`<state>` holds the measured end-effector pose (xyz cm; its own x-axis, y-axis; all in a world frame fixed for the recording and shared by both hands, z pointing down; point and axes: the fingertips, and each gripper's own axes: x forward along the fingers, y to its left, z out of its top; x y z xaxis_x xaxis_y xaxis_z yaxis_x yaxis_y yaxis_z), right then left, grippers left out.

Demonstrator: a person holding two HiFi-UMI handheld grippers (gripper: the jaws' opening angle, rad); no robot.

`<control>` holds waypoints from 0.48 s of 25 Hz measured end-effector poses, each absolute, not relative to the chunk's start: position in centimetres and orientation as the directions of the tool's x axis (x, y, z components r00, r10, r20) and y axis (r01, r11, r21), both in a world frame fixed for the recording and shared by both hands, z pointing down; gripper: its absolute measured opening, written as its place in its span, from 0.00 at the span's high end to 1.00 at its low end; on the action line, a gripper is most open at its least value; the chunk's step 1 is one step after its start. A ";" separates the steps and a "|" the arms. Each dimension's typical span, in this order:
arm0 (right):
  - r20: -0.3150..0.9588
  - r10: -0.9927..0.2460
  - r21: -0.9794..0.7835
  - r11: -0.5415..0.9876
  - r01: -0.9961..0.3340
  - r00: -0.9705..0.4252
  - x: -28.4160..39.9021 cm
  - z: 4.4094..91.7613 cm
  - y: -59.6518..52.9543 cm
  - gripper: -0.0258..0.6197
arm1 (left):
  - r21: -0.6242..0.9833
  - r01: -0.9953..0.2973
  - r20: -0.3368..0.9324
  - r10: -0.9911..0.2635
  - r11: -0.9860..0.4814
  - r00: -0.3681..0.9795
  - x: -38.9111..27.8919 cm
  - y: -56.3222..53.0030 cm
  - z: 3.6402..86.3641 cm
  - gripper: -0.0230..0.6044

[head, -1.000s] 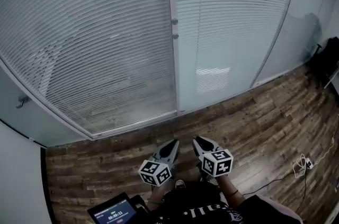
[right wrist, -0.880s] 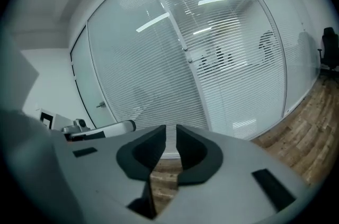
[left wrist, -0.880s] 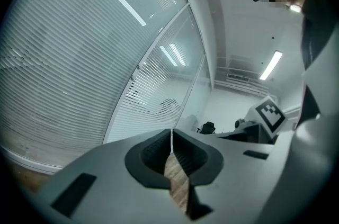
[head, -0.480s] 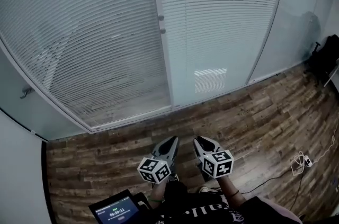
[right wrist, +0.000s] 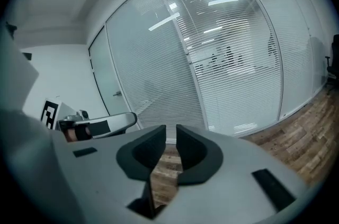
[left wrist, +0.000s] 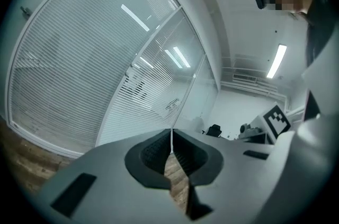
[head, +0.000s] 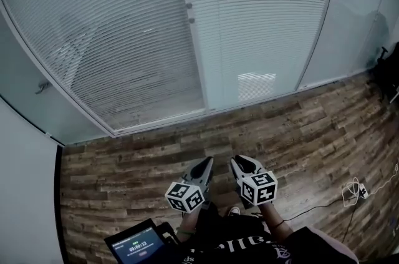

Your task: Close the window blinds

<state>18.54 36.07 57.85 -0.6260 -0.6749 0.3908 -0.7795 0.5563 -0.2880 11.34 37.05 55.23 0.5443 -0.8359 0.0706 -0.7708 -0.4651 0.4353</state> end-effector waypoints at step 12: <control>0.374 -0.664 -0.293 0.578 -0.761 -0.648 21.4 58.1 39.4 0.85 | 0.415 -0.784 0.067 -0.844 -0.462 0.533 14.6 41.0 55.2 0.94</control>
<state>21.37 39.37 58.10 -0.6479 -0.6638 0.3736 -0.7614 0.5780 -0.2935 14.59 41.03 55.17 0.5328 -0.8436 0.0672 -0.7837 -0.4619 0.4152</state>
